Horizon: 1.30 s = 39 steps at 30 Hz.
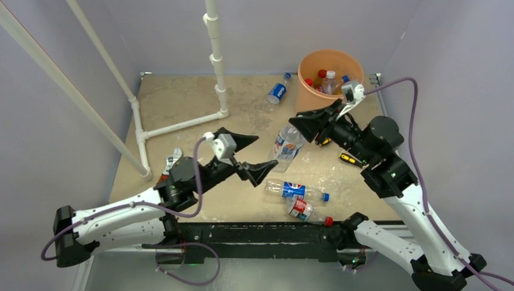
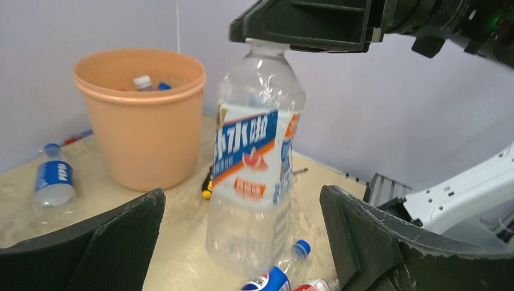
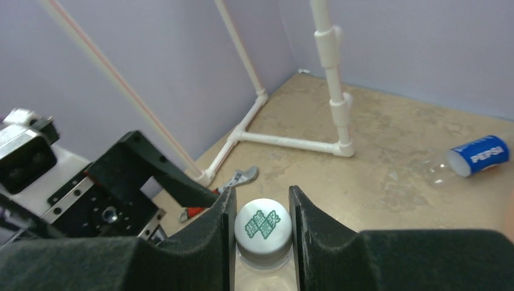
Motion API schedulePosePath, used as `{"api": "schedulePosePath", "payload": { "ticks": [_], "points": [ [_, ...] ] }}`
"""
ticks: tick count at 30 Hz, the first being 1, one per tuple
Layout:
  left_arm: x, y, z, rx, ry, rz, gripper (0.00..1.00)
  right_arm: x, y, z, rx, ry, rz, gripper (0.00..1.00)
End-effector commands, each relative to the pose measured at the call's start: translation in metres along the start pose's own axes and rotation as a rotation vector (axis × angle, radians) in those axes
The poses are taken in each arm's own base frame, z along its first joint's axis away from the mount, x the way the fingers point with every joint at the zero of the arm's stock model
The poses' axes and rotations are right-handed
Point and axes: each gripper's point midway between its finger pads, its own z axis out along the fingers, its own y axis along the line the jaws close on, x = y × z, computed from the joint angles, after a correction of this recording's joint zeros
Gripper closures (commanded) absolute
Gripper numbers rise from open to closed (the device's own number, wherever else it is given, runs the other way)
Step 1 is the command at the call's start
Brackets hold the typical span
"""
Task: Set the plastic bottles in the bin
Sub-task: Pick up the plastic bottle at the center of the board, then place the plastic bottle in the trash bin.
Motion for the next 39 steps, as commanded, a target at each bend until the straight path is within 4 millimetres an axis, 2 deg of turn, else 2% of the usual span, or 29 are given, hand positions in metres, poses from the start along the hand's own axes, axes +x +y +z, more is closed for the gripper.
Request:
{"api": "schedulePosePath", "payload": {
  "ticks": [1,6,10,15,21,25,28,32,37,39],
  "points": [
    [-0.028,0.016,-0.031,-0.095,-0.074,-0.022,0.01,-0.081,-0.011,-0.012,0.16,-0.246,-0.047,1.0],
    [-0.051,0.033,-0.076,-0.174,-0.164,-0.052,0.01,-0.146,-0.028,-0.02,0.321,-0.44,-0.081,1.0],
    [-0.049,0.05,-0.096,-0.268,-0.163,-0.087,0.01,-0.193,-0.049,-0.034,0.485,-0.635,-0.097,1.0],
    [-0.037,0.055,-0.102,-0.296,-0.136,-0.106,0.01,-0.229,-0.076,-0.035,0.679,-0.769,-0.14,1.0],
    [-0.02,0.062,-0.101,-0.355,-0.059,-0.141,0.04,-0.257,-0.108,-0.033,0.911,-0.821,-0.246,1.0],
    [-0.01,0.068,-0.108,-0.387,-0.049,-0.171,0.04,-0.262,-0.154,-0.035,1.067,-0.792,-0.297,1.0],
    [-0.004,0.07,-0.112,-0.402,-0.053,-0.193,0.04,-0.252,-0.184,-0.03,1.124,-0.766,-0.303,1.0],
    [0.002,0.073,-0.113,-0.422,-0.041,-0.217,0.04,-0.224,-0.23,-0.018,1.199,-0.69,-0.285,1.0],
    [0.014,0.08,-0.12,-0.481,0.004,-0.242,0.04,-0.192,-0.269,-0.018,1.295,-0.64,-0.279,1.0],
    [0.018,0.081,-0.121,-0.487,0.002,-0.249,0.04,-0.18,-0.283,-0.011,1.315,-0.604,-0.286,1.0]
  ]
}}
